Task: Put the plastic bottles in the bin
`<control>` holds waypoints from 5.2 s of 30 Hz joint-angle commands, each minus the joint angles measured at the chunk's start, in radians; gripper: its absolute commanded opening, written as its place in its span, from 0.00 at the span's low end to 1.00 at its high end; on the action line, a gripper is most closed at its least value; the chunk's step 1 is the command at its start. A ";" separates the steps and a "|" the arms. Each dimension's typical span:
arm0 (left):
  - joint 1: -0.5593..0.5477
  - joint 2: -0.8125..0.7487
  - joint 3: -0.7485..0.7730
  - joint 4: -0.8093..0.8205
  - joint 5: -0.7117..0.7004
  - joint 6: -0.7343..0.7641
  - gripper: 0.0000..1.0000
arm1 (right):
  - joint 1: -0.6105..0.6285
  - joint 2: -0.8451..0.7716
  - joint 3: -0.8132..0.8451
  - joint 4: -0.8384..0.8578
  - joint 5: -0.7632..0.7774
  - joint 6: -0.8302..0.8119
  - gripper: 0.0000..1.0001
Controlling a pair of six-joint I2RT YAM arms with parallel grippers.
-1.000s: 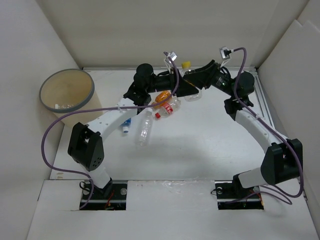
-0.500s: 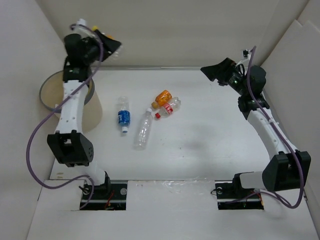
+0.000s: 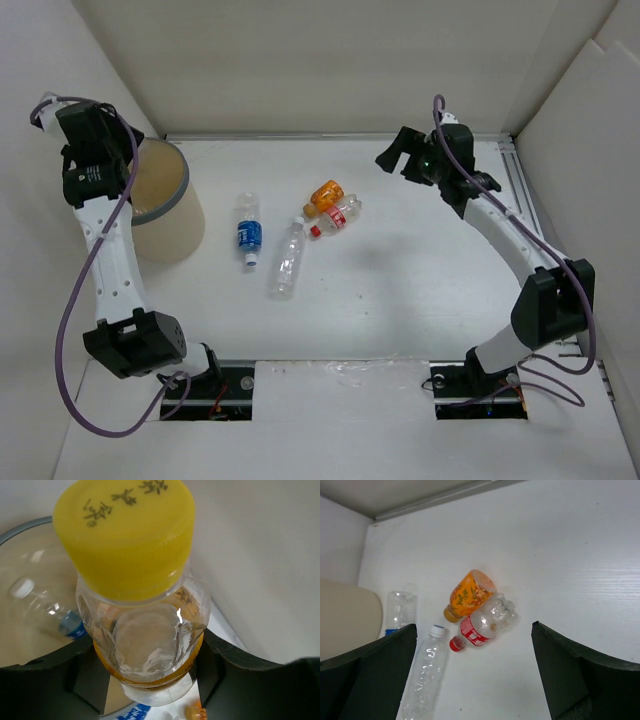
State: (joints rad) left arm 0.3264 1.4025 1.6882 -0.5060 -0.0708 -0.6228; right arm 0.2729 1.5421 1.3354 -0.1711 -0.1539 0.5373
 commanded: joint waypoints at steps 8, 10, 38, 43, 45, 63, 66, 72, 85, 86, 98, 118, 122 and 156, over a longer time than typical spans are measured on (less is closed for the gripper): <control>-0.001 -0.040 -0.022 -0.085 -0.086 0.015 1.00 | 0.133 0.075 0.119 -0.206 0.353 0.099 1.00; -0.036 -0.060 -0.007 -0.075 -0.086 0.052 1.00 | 0.187 0.084 0.128 -0.231 0.437 0.206 1.00; -0.309 -0.046 0.028 0.064 0.536 0.311 1.00 | 0.285 0.625 0.410 -0.358 0.507 0.533 0.97; -0.309 -0.056 -0.011 0.084 0.588 0.311 1.00 | 0.276 0.656 0.367 -0.367 0.516 0.569 0.93; -0.323 -0.056 -0.033 0.100 0.588 0.301 1.00 | 0.267 0.633 0.320 -0.344 0.525 0.579 0.88; -0.633 0.058 -0.208 0.323 0.689 0.250 1.00 | 0.055 0.235 0.091 -0.154 0.409 0.233 0.00; -0.708 0.093 -0.229 0.417 0.764 0.238 1.00 | 0.020 0.141 0.070 -0.055 0.272 0.061 0.00; -0.891 0.194 -0.150 0.517 0.822 0.314 1.00 | -0.044 0.021 0.070 0.002 -0.111 -0.071 0.00; -0.975 0.345 -0.005 0.569 0.687 0.235 1.00 | -0.063 -0.157 0.051 0.060 -0.335 -0.031 0.00; -0.975 0.345 -0.005 0.584 0.701 0.235 1.00 | -0.063 -0.157 0.038 0.076 -0.357 -0.010 0.00; -0.975 0.375 -0.022 0.756 0.870 0.098 0.63 | -0.044 -0.155 -0.001 0.246 -0.397 0.101 0.00; -0.966 0.334 -0.007 0.773 0.783 0.049 0.00 | -0.034 -0.086 0.077 0.288 -0.398 0.139 0.44; -0.886 0.313 0.050 0.646 0.688 0.060 0.00 | -0.092 -0.099 0.022 0.288 -0.366 0.139 1.00; 0.016 -0.004 -0.065 -0.037 -0.270 -0.089 1.00 | 0.144 0.124 0.073 0.021 0.120 0.020 1.00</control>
State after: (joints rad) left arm 0.3305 1.4010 1.5990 -0.5083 -0.2672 -0.6865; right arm 0.3618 1.6722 1.3392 -0.0898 -0.2314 0.5907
